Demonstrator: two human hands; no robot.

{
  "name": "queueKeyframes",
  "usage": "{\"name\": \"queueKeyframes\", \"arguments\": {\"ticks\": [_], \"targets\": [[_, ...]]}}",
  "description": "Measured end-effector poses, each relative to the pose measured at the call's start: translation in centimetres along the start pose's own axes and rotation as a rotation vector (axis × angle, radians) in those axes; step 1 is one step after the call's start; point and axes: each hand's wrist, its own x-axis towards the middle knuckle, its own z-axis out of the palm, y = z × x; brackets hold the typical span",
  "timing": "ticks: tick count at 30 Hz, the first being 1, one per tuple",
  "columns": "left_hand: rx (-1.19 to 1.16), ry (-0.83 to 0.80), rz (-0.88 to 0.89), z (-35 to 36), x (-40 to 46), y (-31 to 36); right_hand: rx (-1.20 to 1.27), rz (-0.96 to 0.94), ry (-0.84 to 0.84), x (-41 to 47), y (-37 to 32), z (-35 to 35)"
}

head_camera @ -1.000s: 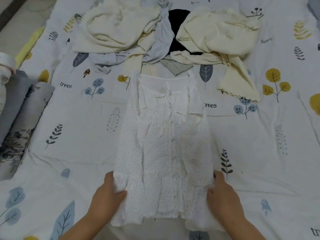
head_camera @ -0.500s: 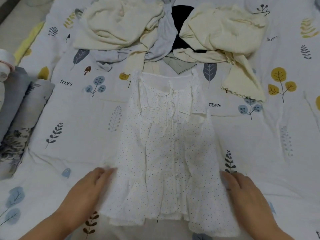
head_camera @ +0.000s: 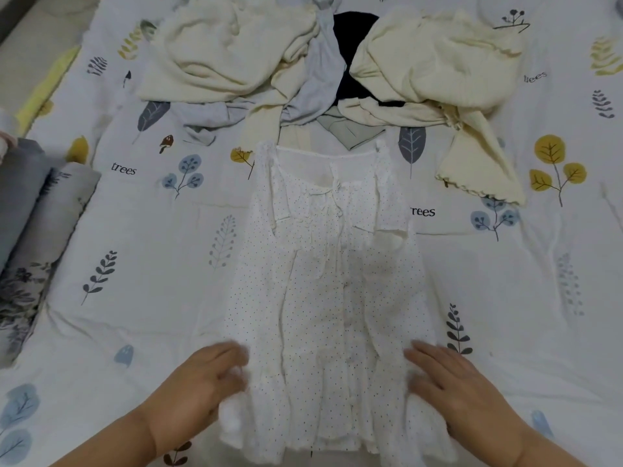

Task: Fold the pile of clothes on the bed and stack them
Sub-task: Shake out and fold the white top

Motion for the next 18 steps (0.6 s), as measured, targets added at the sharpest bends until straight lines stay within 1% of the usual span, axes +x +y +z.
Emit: {"name": "queueKeyframes", "arguments": {"ticks": [2,4,5,6,7,8,10,13,15,18], "targets": [[-0.241,0.008,-0.103,-0.9,1.0,0.0,0.129,0.115,-0.045,1.2,-0.4,-0.6],[-0.496,0.033,-0.318,-1.8,1.8,-0.4,0.289,0.242,-0.029,2.4,-0.5,-1.5],[-0.621,0.036,-0.425,-2.4,2.3,-0.8,0.41,0.357,-0.021,3.1,-0.4,-2.3],[-0.767,0.013,-0.506,-3.0,3.0,-1.3,0.558,0.471,-0.053,4.0,-0.2,-2.9],[-0.913,-0.021,-0.555,-3.8,3.7,-1.9,0.708,0.556,-0.089,4.9,0.2,-3.5],[-1.01,-0.037,-0.582,-4.6,4.5,-2.6,0.866,0.605,-0.087,6.0,0.6,-4.2],[-1.131,-0.029,-0.581,-6.3,6.4,-3.9,1.032,0.677,0.001,8.2,1.8,-5.6],[-1.304,0.058,-0.589,-8.6,9.8,-5.8,1.201,0.716,0.125,11.8,3.5,-7.5],[-1.429,0.143,-0.624,-9.8,12.5,-7.1,1.279,0.755,0.156,14.2,4.9,-8.5],[-1.604,0.239,-0.616,-11.6,16.0,-8.9,1.377,0.826,0.217,17.8,7.0,-9.3]]}}
